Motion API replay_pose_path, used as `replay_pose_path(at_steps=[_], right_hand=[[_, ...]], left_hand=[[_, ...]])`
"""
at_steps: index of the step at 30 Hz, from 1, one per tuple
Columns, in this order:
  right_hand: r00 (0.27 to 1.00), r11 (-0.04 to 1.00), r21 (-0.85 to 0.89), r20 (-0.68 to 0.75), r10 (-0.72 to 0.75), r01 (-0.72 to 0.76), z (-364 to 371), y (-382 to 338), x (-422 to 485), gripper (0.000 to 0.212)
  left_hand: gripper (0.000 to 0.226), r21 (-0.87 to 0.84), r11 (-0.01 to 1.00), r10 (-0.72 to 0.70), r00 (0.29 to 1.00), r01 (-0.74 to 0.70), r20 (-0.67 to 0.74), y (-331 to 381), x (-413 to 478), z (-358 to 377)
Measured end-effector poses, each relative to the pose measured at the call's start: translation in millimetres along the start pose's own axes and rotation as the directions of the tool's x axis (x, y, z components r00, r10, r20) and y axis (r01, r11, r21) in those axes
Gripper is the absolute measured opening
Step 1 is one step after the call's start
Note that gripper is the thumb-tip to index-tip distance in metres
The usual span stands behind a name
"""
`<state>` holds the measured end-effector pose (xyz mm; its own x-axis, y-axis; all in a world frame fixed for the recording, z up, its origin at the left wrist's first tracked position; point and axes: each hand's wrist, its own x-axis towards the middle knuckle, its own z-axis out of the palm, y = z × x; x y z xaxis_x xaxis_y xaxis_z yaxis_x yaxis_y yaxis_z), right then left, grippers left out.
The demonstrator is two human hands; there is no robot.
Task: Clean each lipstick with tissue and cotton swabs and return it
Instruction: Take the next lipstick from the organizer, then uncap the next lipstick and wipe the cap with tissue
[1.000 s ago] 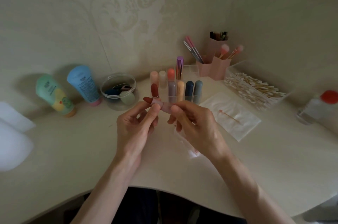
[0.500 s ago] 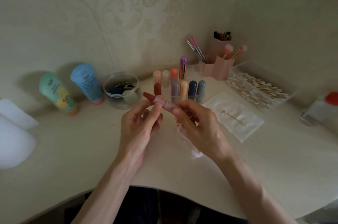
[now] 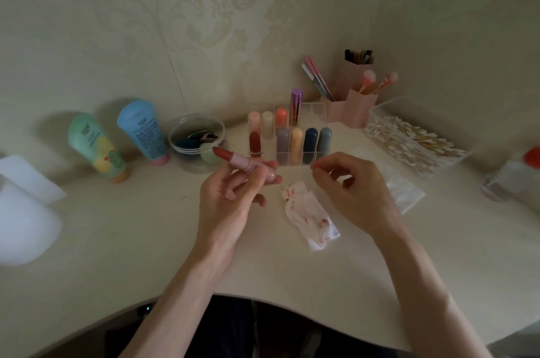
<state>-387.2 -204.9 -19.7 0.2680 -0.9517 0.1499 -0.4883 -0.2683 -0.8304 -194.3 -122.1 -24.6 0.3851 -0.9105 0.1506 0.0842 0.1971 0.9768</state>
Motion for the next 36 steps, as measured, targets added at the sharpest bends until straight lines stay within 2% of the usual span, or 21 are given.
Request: replay_pose_path(at_steps=[1, 4, 8, 13, 15, 19, 22, 24, 26, 30, 33, 36], right_hand=[[0.997, 0.999, -0.028, 0.075, 0.035, -0.033, -1, 0, -1, 0.008], [0.971, 0.991, -0.129, 0.227, 0.070, -0.041, -3, 3, -3, 0.037], [0.963, 0.975, -0.220, 0.259, 0.075, -0.017, -4, 3, -5, 0.059], [0.952, 0.989, -0.145, 0.295, 0.078, -0.036, -10, 2, -4, 0.079], [0.938, 0.990, -0.139, 0.346, 0.037, 0.012, -15, 5, -4, 0.075], [0.911, 0.990, -0.114, 0.412, -0.033, 0.088, -24, 12, -1, 0.051], [0.927, 0.976, -0.204, 0.374, 0.001, 0.081, -14, 13, -3, 0.054], [0.939, 0.960, -0.263, 0.344, -0.003, 0.100, -5, 10, -5, 0.042], [0.936, 0.966, -0.221, 0.349, -0.051, 0.135, 2, 4, -7, 0.026], [0.941, 0.983, -0.098, 0.316, -0.120, 0.158, 7, -3, -10, 0.015], [0.954, 0.991, 0.069, 0.271, -0.131, 0.116, 6, -8, -10, 0.012], [0.946, 0.980, 0.118, 0.264, -0.186, 0.160, 3, -11, -10, 0.013]], left_hand=[[0.020, -0.005, 1.000, 0.000, 1.000, 0.000, 0.003, 0, 0, 0], [0.028, -0.027, 1.000, 0.007, 1.000, -0.007, -0.001, -1, 1, -1], [0.032, -0.045, 0.999, 0.002, 1.000, -0.002, 0.008, -1, 1, 0], [0.028, -0.039, 0.999, -0.002, 1.000, 0.003, 0.014, -4, 1, 0], [0.026, -0.026, 1.000, -0.004, 1.000, 0.004, 0.009, -4, 2, 0], [0.026, -0.033, 0.999, -0.014, 1.000, 0.014, 0.008, -5, 1, 0], [0.026, -0.033, 0.999, -0.012, 1.000, 0.013, 0.018, -4, 0, 1], [0.025, -0.031, 0.999, -0.012, 0.999, 0.013, 0.030, -5, 0, 2], [0.024, -0.028, 1.000, -0.013, 0.999, 0.014, 0.047, -5, -1, 2], [0.025, -0.024, 1.000, 0.005, 0.995, -0.003, 0.099, -4, -2, 3], [0.024, -0.016, 1.000, 0.014, 0.994, -0.012, 0.107, -4, -2, 3], [0.023, 0.007, 1.000, 0.025, 0.995, -0.026, 0.096, -4, -2, 3]])
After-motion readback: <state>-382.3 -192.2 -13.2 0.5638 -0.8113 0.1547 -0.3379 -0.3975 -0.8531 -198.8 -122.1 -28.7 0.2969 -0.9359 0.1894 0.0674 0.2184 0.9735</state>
